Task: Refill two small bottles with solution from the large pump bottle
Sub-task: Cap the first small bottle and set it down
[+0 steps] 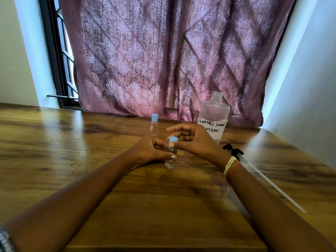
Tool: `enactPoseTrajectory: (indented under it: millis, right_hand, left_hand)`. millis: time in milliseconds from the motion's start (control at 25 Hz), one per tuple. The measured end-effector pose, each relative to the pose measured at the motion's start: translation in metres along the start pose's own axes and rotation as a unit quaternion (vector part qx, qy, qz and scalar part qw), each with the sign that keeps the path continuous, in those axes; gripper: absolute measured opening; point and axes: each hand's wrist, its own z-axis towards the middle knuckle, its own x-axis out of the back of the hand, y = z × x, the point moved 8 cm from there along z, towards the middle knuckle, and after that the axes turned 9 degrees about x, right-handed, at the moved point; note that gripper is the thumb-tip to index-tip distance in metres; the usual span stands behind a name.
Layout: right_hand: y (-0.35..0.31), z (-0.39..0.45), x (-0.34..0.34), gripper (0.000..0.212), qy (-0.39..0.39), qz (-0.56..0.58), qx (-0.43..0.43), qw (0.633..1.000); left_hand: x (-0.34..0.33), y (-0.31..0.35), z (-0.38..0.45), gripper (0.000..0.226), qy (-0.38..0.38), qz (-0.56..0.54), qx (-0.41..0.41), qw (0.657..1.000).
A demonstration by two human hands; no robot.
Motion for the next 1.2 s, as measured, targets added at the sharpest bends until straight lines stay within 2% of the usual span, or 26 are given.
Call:
enactPoseTrajectory:
  millis: [120, 280, 440, 520, 680, 840, 920, 1040, 1200]
  right_hand:
    - [0.007, 0.0, -0.004, 0.052, 0.012, -0.028, -0.017, 0.999]
    - [0.002, 0.0, -0.008, 0.052, -0.068, 0.084, -0.011, 0.994]
    - [0.007, 0.001, 0.001, 0.043, 0.015, 0.001, -0.013, 1.0]
    - [0.007, 0.001, -0.002, 0.05, 0.01, 0.003, -0.013, 1.0]
    - [0.002, -0.001, -0.007, 0.05, -0.071, 0.094, -0.007, 0.993]
    - [0.003, 0.0, 0.001, 0.038, -0.006, 0.038, -0.016, 0.999]
    - [0.002, 0.0, 0.003, 0.034, 0.03, 0.006, -0.011, 0.999]
    - [0.002, -0.001, 0.008, 0.027, 0.079, -0.008, -0.007, 0.997]
    - [0.003, -0.001, 0.007, 0.026, 0.087, -0.011, 0.001, 0.996]
  left_hand:
    - [-0.002, 0.001, 0.0, 0.019, -0.014, 0.002, -0.012, 1.0]
    - [0.0, -0.003, 0.003, 0.028, -0.006, -0.014, -0.004, 1.0]
    - [-0.003, -0.005, 0.004, 0.022, -0.011, -0.005, 0.0, 1.0]
    - [-0.002, -0.005, 0.004, 0.022, -0.005, -0.003, 0.0, 1.0]
    - [-0.002, -0.007, 0.003, 0.043, 0.001, -0.01, 0.02, 1.0]
    - [-0.006, -0.009, 0.005, 0.061, -0.008, -0.02, 0.024, 0.999]
    - [-0.005, -0.011, 0.007, 0.052, 0.006, -0.033, 0.027, 0.999]
    - [-0.003, -0.008, 0.007, 0.018, 0.02, -0.035, 0.015, 0.999]
    - [-0.003, -0.007, 0.007, 0.025, 0.021, -0.042, 0.011, 0.999]
